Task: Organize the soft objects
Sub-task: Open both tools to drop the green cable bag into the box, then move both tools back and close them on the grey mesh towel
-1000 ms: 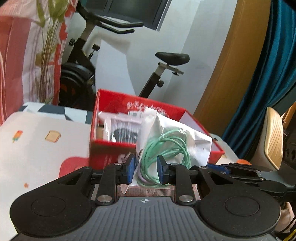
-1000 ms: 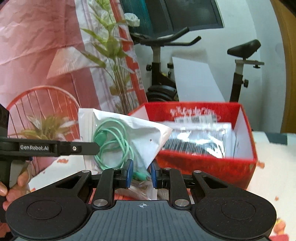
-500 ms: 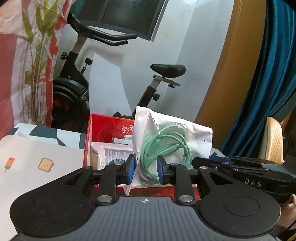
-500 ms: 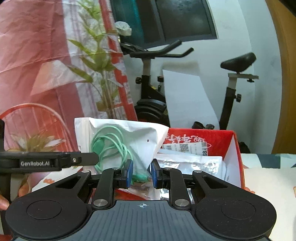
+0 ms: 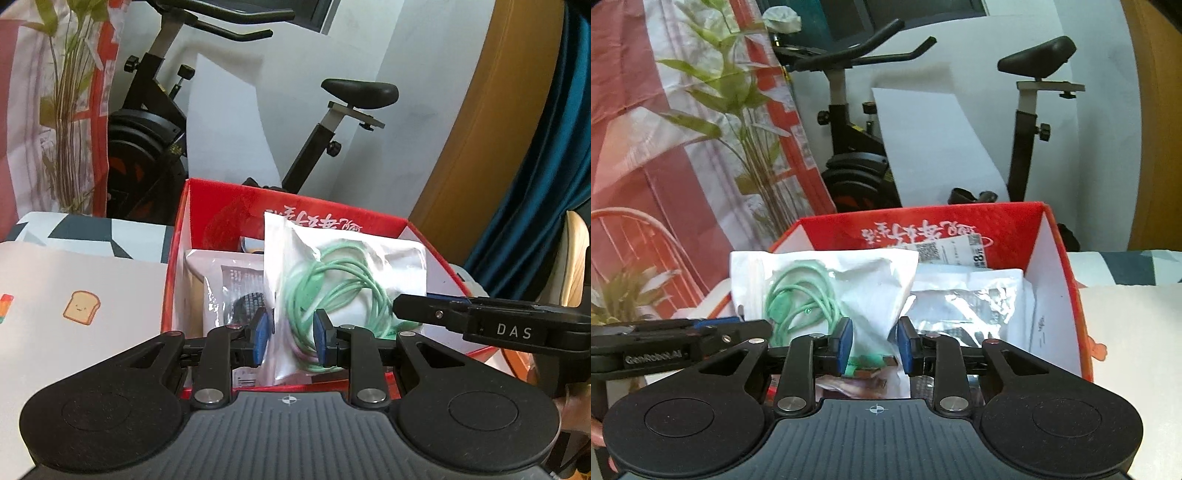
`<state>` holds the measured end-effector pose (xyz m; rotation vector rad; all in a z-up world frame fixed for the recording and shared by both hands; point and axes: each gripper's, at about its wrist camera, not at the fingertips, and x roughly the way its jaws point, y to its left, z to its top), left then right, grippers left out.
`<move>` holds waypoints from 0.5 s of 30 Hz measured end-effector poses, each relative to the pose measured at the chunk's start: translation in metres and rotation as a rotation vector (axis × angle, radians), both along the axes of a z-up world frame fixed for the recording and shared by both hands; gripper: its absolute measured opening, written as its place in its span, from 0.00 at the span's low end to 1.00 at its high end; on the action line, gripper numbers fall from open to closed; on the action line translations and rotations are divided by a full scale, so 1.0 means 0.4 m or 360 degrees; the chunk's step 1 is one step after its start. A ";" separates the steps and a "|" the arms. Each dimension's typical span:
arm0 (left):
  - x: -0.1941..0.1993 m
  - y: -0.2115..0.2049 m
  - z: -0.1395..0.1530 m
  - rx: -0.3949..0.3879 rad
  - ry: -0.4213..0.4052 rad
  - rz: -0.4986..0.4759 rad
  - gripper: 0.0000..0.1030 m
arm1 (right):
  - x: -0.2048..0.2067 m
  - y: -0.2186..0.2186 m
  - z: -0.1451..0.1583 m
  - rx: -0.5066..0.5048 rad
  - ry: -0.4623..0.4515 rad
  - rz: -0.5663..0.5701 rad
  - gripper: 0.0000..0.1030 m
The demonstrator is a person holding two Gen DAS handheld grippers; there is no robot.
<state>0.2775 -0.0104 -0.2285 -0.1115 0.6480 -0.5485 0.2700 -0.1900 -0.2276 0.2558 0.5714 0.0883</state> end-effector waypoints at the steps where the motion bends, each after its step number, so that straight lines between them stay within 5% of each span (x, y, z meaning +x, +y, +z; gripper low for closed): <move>1: -0.001 0.002 -0.001 0.0006 -0.0001 0.0002 0.27 | -0.001 -0.001 -0.002 -0.0012 0.0005 -0.0014 0.25; 9: -0.022 0.025 0.017 0.0052 -0.0091 0.0056 0.29 | -0.046 -0.015 -0.002 -0.0142 -0.0079 -0.0138 0.26; 15: -0.069 0.060 0.046 0.0053 -0.0188 0.0134 0.41 | -0.112 -0.030 0.018 -0.0219 -0.0207 -0.0205 0.26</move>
